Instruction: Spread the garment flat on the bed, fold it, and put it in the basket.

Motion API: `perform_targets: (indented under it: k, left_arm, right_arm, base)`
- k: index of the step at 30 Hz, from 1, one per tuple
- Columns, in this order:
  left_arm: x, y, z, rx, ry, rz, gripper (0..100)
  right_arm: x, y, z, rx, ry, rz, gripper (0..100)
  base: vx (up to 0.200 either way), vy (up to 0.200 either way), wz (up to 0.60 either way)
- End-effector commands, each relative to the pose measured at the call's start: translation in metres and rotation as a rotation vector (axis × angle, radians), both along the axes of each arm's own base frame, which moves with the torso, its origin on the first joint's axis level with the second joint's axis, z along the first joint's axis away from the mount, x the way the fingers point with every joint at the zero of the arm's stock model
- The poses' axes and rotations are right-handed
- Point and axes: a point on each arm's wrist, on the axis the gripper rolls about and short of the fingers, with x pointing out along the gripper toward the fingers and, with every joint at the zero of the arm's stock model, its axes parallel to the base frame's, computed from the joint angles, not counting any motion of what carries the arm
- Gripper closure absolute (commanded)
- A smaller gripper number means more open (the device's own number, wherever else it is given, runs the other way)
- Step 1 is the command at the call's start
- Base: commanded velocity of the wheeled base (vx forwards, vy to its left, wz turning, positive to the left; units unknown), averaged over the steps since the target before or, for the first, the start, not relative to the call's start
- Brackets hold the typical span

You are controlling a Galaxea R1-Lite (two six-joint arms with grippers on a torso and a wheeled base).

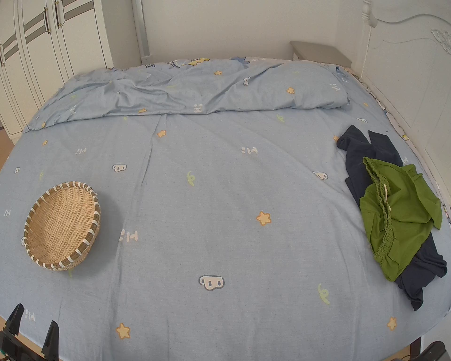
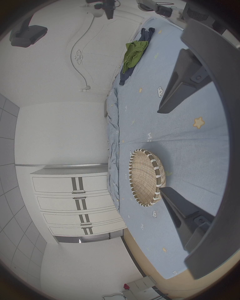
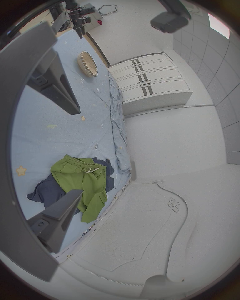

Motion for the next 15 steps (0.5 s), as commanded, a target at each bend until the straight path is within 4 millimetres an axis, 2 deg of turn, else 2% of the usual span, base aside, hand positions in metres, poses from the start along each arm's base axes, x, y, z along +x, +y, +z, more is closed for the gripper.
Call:
perform_targets:
  k: [1,2,4,5,7,8,9,10,12,13,14,15]
  left_arm:
    - [0.0,0.0,-0.005,0.0,-0.002,0.0,0]
    - [0.0,0.0,-0.005,0.0,0.0,0.0,0]
    - [0.0,0.0,-0.005,0.0,0.0,0.0,0]
    - [0.0,0.0,-0.005,0.0,0.0,0.0,0]
    - [0.0,0.0,-0.005,0.0,0.0,0.0,0]
    - [0.0,0.0,-0.005,0.0,0.0,0.0,0]
    - [0.0,0.0,-0.005,0.0,0.0,0.0,0]
    - [0.0,0.0,-0.005,0.0,0.0,0.0,0]
    - [0.0,0.0,-0.005,0.0,-0.002,0.0,0]
    - [0.0,0.0,-0.005,0.0,0.0,0.0,0]
    - [0.0,0.0,-0.005,0.0,0.0,0.0,0]
    - [0.0,0.0,-0.005,0.0,0.0,0.0,0]
  right_arm:
    - [0.096,0.013,0.068,-0.043,0.344,0.057,0]
    - [0.131,0.014,0.068,-0.045,0.397,-0.001,0]
    - [0.157,0.011,0.067,-0.046,0.44,-0.047,0]
    - [0.181,0.01,0.066,-0.05,0.485,-0.066,0]
    - [0.215,0.01,0.064,-0.059,0.541,-0.07,0]
    - [0.228,0.011,0.063,-0.061,0.563,-0.073,0]
    - [0.228,0.011,0.063,-0.061,0.563,-0.073,0]
    - [0.255,0.012,0.058,-0.076,0.603,-0.107,0]
    - [0.27,0.012,0.057,-0.094,0.614,-0.142,0]
    - [0.284,0.012,0.055,-0.111,0.63,-0.176,0]
    - [0.284,0.012,0.055,-0.111,0.63,-0.176,0]
    - [0.297,0.013,0.049,-0.132,0.66,-0.203,0]
  base:
    - [0.0,0.0,0.0]
    - [0.0,0.0,0.0]
    - [0.0,0.0,0.0]
    - [0.0,0.0,0.0]
    - [0.0,0.0,0.0]
    - [0.0,0.0,0.0]
    - [0.0,0.0,0.0]
    - [0.0,0.0,0.0]
    - [0.0,0.0,0.0]
    - [0.0,0.0,0.0]
    - [0.0,0.0,0.0]
    - [0.0,0.0,0.0]
